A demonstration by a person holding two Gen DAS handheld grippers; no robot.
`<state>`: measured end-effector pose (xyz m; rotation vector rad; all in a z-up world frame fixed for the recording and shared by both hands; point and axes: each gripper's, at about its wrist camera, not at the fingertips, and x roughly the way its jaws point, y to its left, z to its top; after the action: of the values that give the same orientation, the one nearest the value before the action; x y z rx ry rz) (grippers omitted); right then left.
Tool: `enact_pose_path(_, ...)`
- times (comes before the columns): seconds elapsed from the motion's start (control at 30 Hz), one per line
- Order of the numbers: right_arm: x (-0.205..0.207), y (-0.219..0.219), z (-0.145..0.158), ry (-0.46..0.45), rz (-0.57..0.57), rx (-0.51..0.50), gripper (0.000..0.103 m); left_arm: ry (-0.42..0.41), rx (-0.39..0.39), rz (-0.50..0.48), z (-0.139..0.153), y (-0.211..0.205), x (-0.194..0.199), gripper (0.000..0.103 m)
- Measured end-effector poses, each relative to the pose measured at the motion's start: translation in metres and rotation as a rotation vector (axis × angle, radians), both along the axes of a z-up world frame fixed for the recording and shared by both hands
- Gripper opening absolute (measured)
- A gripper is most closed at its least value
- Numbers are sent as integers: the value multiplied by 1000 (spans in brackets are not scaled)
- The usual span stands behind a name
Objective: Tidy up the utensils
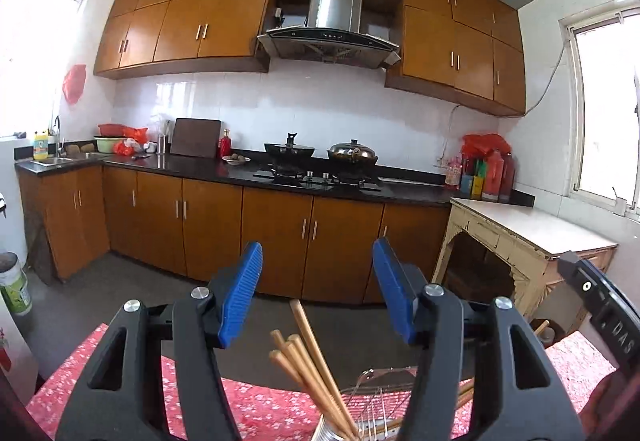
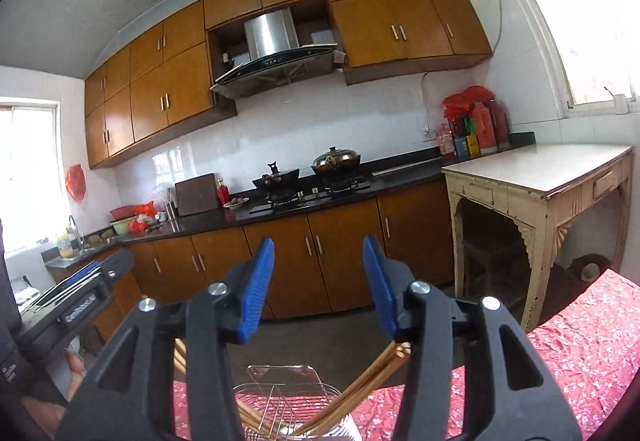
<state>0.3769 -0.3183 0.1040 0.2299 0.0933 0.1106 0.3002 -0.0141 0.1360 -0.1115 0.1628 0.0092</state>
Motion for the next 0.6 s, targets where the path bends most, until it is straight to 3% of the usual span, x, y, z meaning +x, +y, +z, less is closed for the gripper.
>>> enact_pose_path(0.3,-62,-13,3,26,4,-9,71,9,-16,32,13,34,-56,65)
enact_pose_path(0.47,-111,-14,-8,61,32,-15,92,34,-17,40,-4,55,-103,74)
enact_pose_path(0.6,-152,-6,-28,77,63,-35,99,55,-4,45,-25,64,-137,87)
